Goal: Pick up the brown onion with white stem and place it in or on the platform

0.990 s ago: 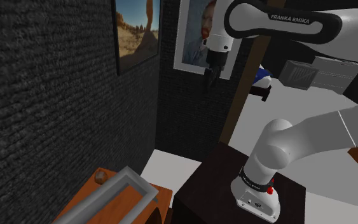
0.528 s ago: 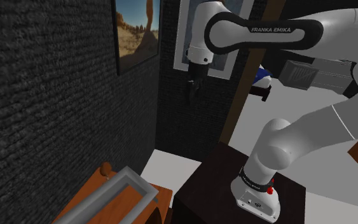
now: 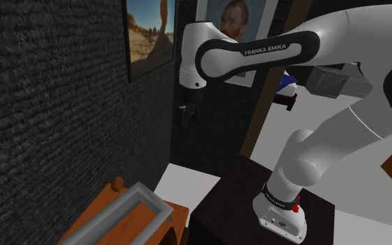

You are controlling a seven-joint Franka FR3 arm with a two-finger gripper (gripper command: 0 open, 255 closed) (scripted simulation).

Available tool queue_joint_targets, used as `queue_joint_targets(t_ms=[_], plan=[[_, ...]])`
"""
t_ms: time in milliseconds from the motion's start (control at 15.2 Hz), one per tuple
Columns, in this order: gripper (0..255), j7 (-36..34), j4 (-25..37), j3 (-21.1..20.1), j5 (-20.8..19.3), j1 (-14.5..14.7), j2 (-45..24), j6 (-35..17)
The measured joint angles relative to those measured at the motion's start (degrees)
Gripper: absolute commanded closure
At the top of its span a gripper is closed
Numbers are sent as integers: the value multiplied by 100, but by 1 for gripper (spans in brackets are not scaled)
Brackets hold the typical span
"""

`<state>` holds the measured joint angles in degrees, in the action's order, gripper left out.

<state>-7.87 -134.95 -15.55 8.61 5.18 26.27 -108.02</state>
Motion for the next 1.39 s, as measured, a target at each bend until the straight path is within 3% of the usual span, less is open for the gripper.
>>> queue_joint_targets(t_ms=[330,660,990,1386], plan=[[0,-556,285,-482,-65,86,-853,-601],[0,-1167,721,-884,-388,147,-1862,-1156],[0,-1904,1420,-1159,-970,319,-3007,-1505],[0,-2771,2535,-1185,-1789,817,-4443,-1635]])
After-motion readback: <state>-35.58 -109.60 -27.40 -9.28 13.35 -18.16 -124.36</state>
